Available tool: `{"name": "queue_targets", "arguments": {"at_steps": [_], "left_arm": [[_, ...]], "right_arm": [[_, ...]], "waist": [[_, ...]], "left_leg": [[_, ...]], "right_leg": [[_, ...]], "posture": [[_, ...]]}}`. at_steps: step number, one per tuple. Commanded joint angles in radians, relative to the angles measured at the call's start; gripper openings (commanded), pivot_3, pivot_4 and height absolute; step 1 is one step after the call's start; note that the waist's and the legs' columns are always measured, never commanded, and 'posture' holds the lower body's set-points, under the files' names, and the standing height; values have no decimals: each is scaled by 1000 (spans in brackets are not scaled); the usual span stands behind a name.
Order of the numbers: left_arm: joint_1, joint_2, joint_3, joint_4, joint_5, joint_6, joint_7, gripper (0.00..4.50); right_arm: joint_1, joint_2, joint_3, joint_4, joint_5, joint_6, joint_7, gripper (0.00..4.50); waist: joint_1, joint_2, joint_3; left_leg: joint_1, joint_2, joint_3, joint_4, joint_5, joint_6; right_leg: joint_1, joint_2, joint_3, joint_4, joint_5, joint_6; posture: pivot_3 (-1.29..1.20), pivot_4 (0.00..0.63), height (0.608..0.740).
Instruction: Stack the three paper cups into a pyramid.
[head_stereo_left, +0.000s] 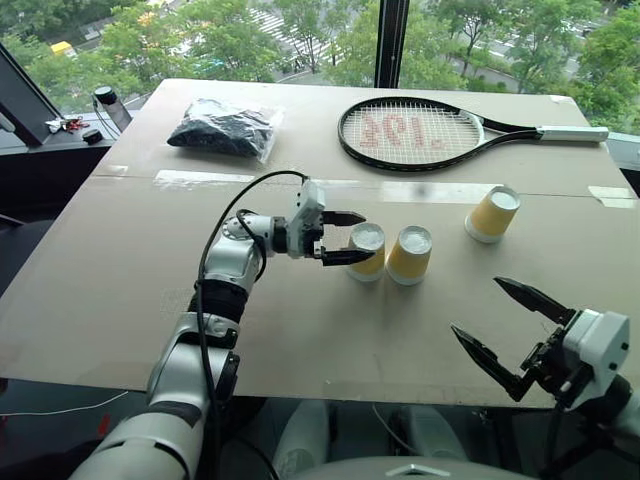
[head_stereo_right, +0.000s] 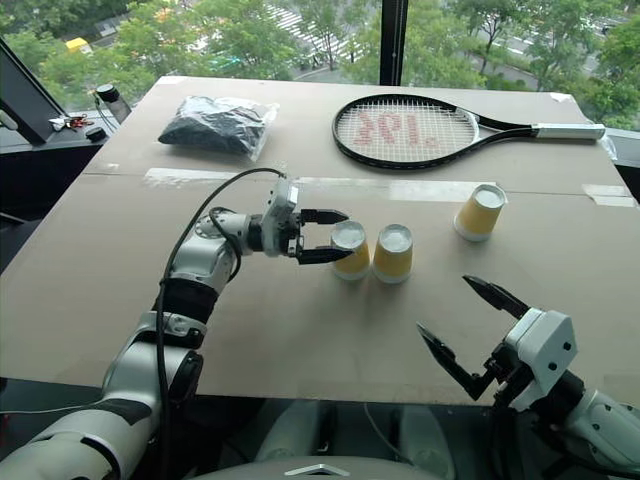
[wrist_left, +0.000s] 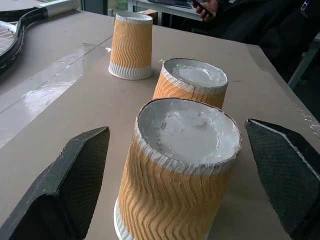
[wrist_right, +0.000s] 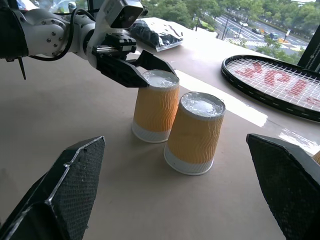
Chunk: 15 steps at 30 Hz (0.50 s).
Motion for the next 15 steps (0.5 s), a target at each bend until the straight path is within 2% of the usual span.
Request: {"name": "queue_targets", "arguments": {"at_steps": [1, 6, 11, 13, 15], "left_arm": [[40, 48, 49, -146, -74, 98, 0, 4452], [200, 164, 126, -402, -195, 272, 8, 4452], [364, 208, 206, -577, -243, 259, 64, 4452], [427, 217, 257, -645, -284, 286, 105, 4452], [480, 228, 315, -702, -352, 317, 114, 4452]], "right_arm": [[-2, -9, -54, 12, 50, -32, 41, 4500], [-22, -15, -84, 76, 75, -40, 79, 4500], [-92, -44, -115, 169, 84, -8, 82, 4500], [-173, -74, -91, 230, 63, 53, 42, 4500], [-318, -91, -48, 339, 29, 128, -32, 4500]], "waist": [[-2, 0, 0], [-10, 1, 0], [-10, 1, 0], [-11, 0, 0], [-13, 0, 0]], "left_leg": [[0, 0, 0, 0, 0, 0], [0, 1, 0, 0, 0, 0], [1, 1, 0, 0, 0, 0], [1, 1, 1, 0, 0, 0], [1, 1, 1, 0, 0, 0]], "right_leg": [[0, 0, 0, 0, 0, 0], [0, -1, 1, 0, 0, 0], [0, -6, 1, 0, 0, 0], [0, -7, 2, 0, 0, 0], [1, -7, 2, 0, 0, 0]], "posture": [[0, 150, 740], [0, 150, 740], [0, 150, 740], [0, 150, 740], [0, 150, 740]]}}
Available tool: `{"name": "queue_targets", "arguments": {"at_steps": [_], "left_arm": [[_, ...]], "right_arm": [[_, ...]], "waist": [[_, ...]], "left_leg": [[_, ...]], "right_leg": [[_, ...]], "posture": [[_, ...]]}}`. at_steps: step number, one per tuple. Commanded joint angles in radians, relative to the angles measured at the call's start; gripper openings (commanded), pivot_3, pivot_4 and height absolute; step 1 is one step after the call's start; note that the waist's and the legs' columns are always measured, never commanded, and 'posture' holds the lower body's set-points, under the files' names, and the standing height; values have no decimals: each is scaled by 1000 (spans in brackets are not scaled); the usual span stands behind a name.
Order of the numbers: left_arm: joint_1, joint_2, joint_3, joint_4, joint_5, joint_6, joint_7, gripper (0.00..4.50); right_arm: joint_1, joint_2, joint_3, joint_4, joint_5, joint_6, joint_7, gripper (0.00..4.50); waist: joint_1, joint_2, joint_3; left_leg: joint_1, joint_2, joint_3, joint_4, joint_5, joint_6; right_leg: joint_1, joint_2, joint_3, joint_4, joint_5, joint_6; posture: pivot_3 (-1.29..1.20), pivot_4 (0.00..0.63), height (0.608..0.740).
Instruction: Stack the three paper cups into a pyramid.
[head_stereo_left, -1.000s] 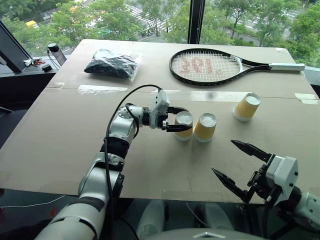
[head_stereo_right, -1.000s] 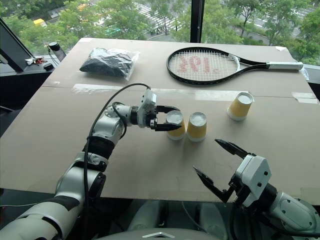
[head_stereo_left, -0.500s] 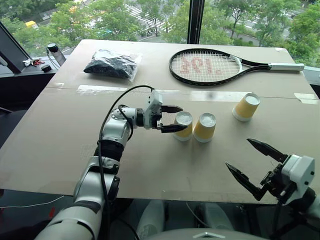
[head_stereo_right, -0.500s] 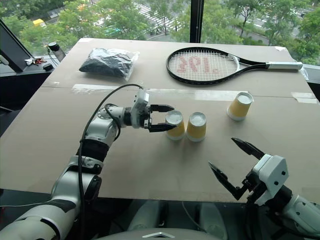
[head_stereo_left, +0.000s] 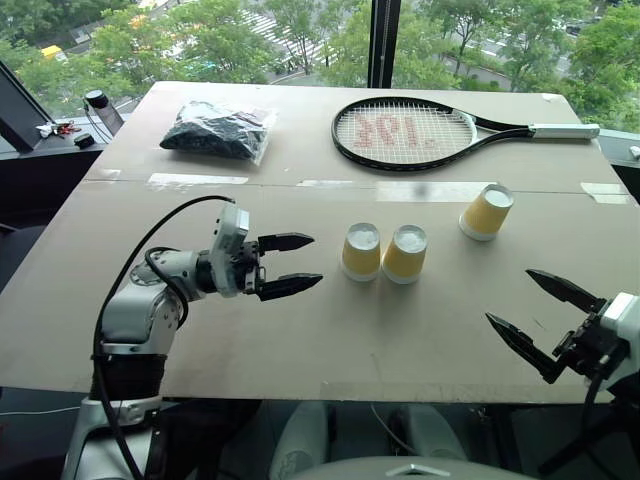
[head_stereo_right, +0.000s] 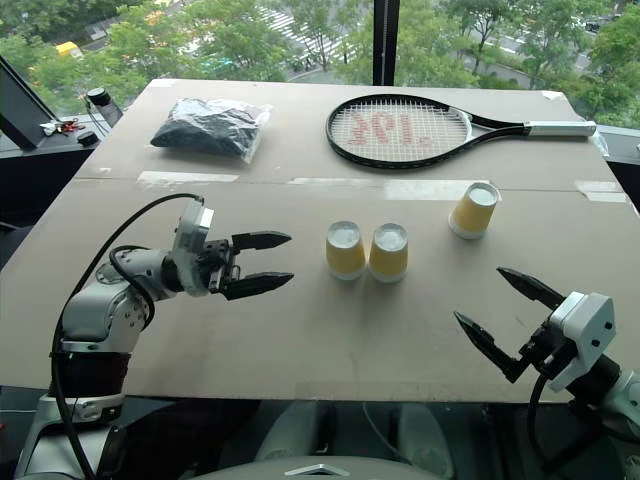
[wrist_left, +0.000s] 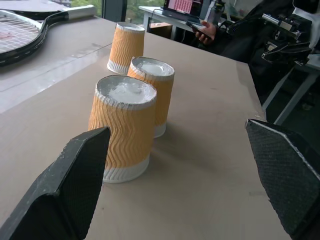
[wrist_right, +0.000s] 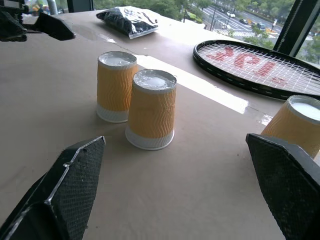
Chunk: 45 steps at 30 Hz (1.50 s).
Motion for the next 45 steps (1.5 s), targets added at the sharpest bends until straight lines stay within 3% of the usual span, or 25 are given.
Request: {"name": "queue_targets", "arguments": {"at_steps": [1, 6, 12, 28, 31, 33, 37, 41, 45], "left_arm": [[51, 31, 122, -120, -143, 48, 22, 4452], [112, 60, 203, -154, -236, 77, 31, 4452], [203, 80, 250, -177, -239, 40, 26, 4452], [283, 73, 240, -238, -252, 16, 85, 4452], [284, 69, 237, -238, -250, 14, 91, 4500], [288, 62, 231, -241, -240, 2, 95, 4500], [295, 45, 223, -239, -224, -26, 116, 4500], [296, -31, 226, -208, -215, -131, 102, 4500], [328, -91, 251, -179, -223, -206, 71, 4500]], "right_arm": [[-239, -10, 54, 174, -53, 115, -139, 4500], [-530, 18, 153, 375, -148, 194, -241, 4500], [-743, 60, 214, 539, -215, 223, -298, 4500], [-935, 79, 239, 750, -272, 242, -271, 4500], [-945, 86, 235, 761, -269, 253, -267, 3637], [-938, 85, 236, 753, -269, 250, -256, 2765], [-926, 80, 230, 727, -256, 258, -233, 2765], [-915, 64, 216, 657, -222, 259, -183, 2765], [-927, -4, 183, 445, -72, 411, -100, 2765]], "waist": [[-7, -1, 0], [0, 2, 1], [-1, 3, 2], [-8, 3, 2], [-9, 3, 2], [-9, 3, 2], [-9, 3, 2], [-8, 4, 3], [-7, 5, 3]], "left_leg": [[1, 0, 0, 0, 0, 0], [1, 0, 0, -2, 0, 0], [-3, -2, 1, -5, 0, -1], [-2, -1, 1, -7, 0, 0], [-2, -1, 1, -7, 0, 0], [-2, -1, 1, -7, 0, 0], [-2, -1, 1, -7, 0, 0], [-2, -1, 1, -7, 0, 0], [-2, -1, 2, -8, 0, 0]], "right_leg": [[0, 0, 0, 0, 0, 0], [0, 1, 0, 0, 0, -1], [-4, 0, 1, -3, 0, 0], [-4, 0, 2, -4, 0, 0], [-4, 0, 2, -4, 0, 0], [-4, 0, 2, -4, 0, 0], [-4, 0, 3, -4, 0, 0], [-4, 0, 2, -4, 0, 0], [-4, -1, 3, -4, 0, 0]], "posture": [[0, 150, 740], [0, 150, 740], [0, 150, 740], [0, 150, 740], [0, 150, 740], [0, 150, 740], [0, 150, 740], [0, 150, 740], [0, 150, 740]]}}
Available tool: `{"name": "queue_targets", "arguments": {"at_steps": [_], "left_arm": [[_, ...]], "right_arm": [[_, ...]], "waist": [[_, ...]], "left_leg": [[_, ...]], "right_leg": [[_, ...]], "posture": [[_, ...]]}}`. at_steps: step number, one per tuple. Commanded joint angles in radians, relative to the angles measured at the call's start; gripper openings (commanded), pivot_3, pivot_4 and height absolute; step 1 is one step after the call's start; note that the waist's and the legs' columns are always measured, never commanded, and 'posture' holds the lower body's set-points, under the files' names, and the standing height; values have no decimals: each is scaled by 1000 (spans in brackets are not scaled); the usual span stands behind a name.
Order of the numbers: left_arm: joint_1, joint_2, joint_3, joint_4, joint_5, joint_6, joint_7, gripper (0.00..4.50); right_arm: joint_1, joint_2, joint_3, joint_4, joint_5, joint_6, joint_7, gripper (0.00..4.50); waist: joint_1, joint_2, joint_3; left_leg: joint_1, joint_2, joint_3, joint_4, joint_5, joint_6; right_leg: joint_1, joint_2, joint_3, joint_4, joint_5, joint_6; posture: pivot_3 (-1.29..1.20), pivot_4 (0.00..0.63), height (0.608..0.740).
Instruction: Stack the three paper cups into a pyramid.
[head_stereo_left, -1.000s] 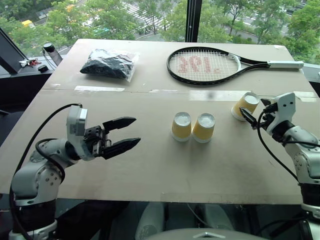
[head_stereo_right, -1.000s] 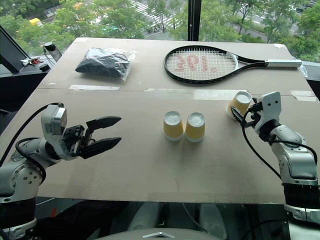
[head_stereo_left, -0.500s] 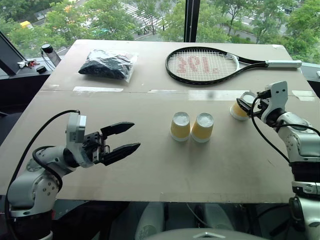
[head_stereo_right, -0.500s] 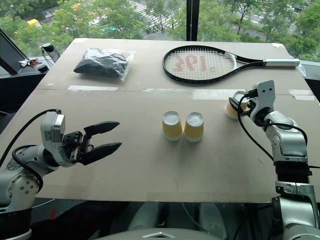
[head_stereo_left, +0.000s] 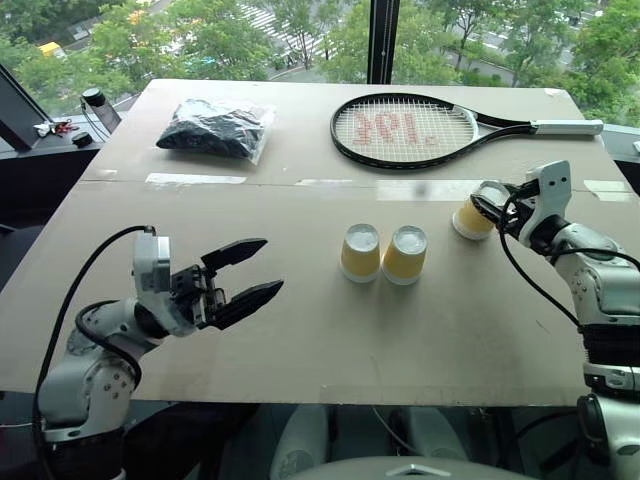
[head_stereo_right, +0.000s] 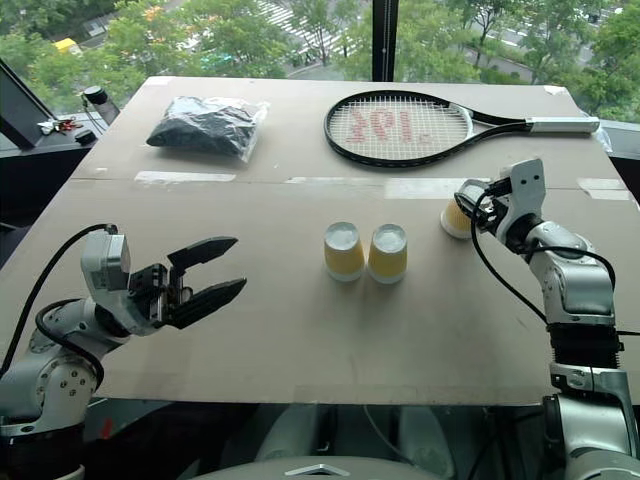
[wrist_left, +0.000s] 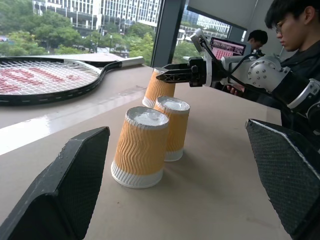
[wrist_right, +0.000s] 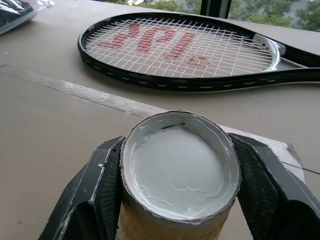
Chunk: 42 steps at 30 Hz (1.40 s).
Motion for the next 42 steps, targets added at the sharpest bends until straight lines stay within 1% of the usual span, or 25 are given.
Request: {"name": "queue_targets", "arguments": {"at_steps": [1, 3, 6, 10, 13, 18, 28, 36, 39, 42], "left_arm": [[32, -22, 35, 20, -18, -102, -73, 4500], [54, -31, 49, 57, -16, -155, -124, 4500], [85, -11, 60, 107, -27, -149, -160, 4500], [91, -2, 71, 147, -33, -163, -200, 4500], [95, 7, 67, 156, -50, -148, -227, 4500], [106, 8, 67, 157, -48, -156, -238, 4500], [140, 12, 81, 159, -49, -160, -242, 4500], [134, 11, 76, 148, -54, -151, -221, 4500], [123, 33, 73, 145, -67, -114, -217, 4500], [87, 78, 76, 170, -82, -66, -225, 4500]], "right_arm": [[-31, -84, -58, -236, 147, 130, 70, 2765], [-51, -132, -57, -338, 221, 234, 74, 2765], [-93, -167, -57, -431, 318, 375, 42, 2765], [-160, -173, -17, -491, 367, 461, 5, 2765], [-208, -135, 55, -503, 340, 463, -30, 2765], [-216, -101, 108, -504, 324, 454, -41, 2765], [-226, -68, 148, -520, 342, 466, -43, 2765], [-233, -49, 182, -529, 335, 466, -47, 2765], [-231, -48, 194, -533, 329, 461, -43, 2765], [-230, -47, 203, -534, 323, 455, -42, 2765]], "waist": [[0, 0, 0], [-1, 1, 0], [-1, 0, 0], [1, 0, 0], [0, 0, 0], [1, 0, 0], [-1, 0, 0], [-1, 0, 0], [-1, 0, 0], [-1, 0, 0]], "left_leg": [[0, 0, 0, 0, 0, 0], [0, 0, 0, -2, 0, 0], [0, 1, -1, -3, 0, 0], [0, 1, 0, -4, 0, 0], [0, 0, 0, -4, 0, 0], [-1, 0, -1, -5, 0, 0], [-1, 1, -1, -6, 0, 0], [-1, 0, -1, -6, 0, 0], [-1, 1, -1, -6, 0, 0], [-1, 1, -1, -6, 0, 0]], "right_leg": [[0, 0, 0, 0, 0, 0], [0, 0, 0, -1, 0, 0], [0, 0, -1, -2, 0, 0], [-1, 0, -1, -2, 0, 0], [0, -1, -1, -3, 0, 0], [-1, -1, -1, -5, 0, 0], [-1, -1, -2, -6, 0, 0], [-1, -1, -2, -6, 0, 0], [-1, -1, -2, -6, 0, 0], [-1, -1, -2, -6, 0, 0]], "posture": [[0, 150, 740], [0, 150, 740], [0, 150, 740], [0, 150, 740], [0, 150, 740], [0, 150, 740], [0, 150, 740], [0, 150, 740], [0, 150, 740], [0, 150, 740]]}}
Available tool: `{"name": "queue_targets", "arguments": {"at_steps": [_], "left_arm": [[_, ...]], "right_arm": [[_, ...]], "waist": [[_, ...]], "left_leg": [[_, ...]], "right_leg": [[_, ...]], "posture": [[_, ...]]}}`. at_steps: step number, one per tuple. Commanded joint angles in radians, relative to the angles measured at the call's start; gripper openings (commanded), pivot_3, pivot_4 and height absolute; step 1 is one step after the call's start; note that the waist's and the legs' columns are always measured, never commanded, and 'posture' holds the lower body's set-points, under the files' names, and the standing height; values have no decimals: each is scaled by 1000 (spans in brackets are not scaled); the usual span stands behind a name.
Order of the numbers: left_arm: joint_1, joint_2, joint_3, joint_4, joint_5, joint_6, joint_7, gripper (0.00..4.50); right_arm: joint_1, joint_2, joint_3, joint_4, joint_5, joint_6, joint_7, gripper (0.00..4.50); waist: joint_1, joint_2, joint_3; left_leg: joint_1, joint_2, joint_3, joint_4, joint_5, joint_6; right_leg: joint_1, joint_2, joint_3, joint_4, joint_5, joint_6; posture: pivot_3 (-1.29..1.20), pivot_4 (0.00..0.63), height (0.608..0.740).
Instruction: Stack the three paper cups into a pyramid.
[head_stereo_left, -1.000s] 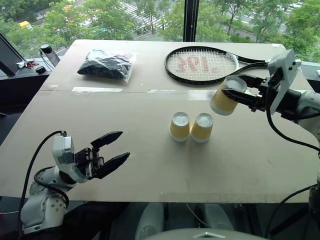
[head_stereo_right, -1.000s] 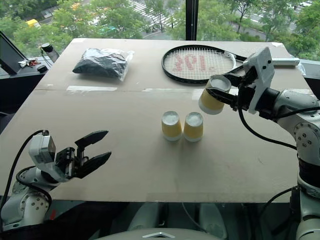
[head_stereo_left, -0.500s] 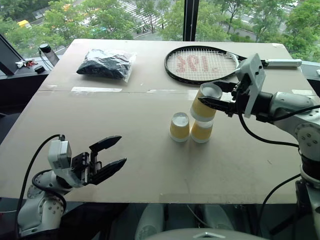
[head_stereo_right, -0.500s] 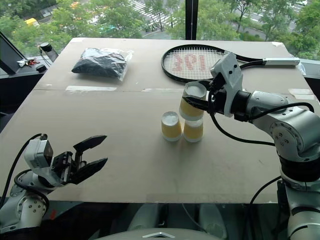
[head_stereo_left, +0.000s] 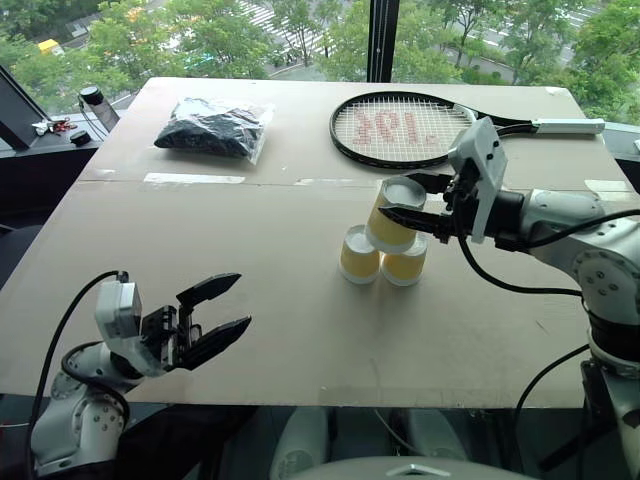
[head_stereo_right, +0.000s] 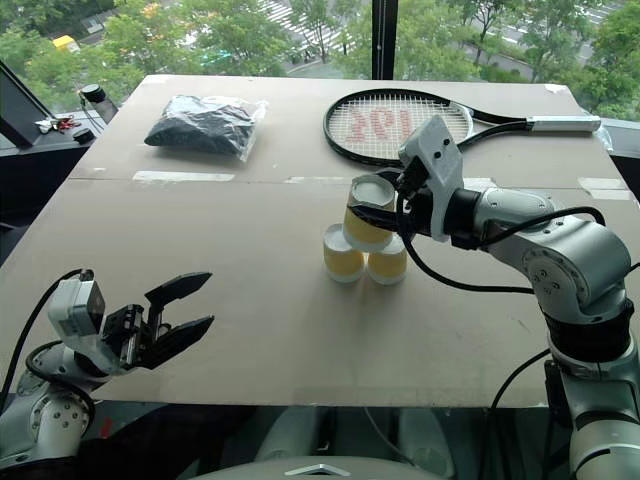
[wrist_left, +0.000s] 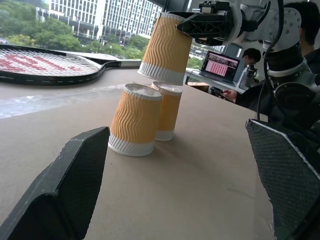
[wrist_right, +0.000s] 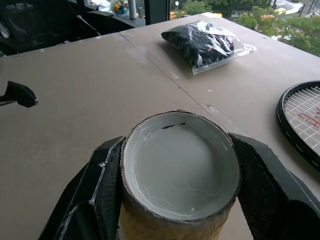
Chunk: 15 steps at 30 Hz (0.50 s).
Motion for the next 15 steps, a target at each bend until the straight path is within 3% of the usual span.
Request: {"name": "queue_targets", "arguments": {"at_steps": [1, 7, 15], "left_arm": [[-46, 50, 28, 13, -38, 34, -10, 4500], [-125, 129, 42, 85, -49, 70, -58, 4500], [-148, 135, 47, 86, -54, 86, -64, 4500]], "right_arm": [[-17, 1, -2, -40, -9, -22, 4, 2765], [-20, 16, 7, -33, -27, -29, 3, 2765], [-20, 16, 29, -27, -59, -46, 20, 2765]], "waist": [[1, 0, 0], [-4, 0, 0], [-3, 0, 0]], "left_leg": [[0, 0, 0, 0, 0, 0], [0, 0, 1, 0, 0, 0], [0, 0, 0, -1, 0, 0]], "right_leg": [[0, 0, 0, 0, 0, 0], [0, 0, 0, 0, 0, 0], [-1, 0, 0, -1, 0, 0]], "posture": [[0, 150, 740], [0, 150, 740], [0, 150, 740]]}}
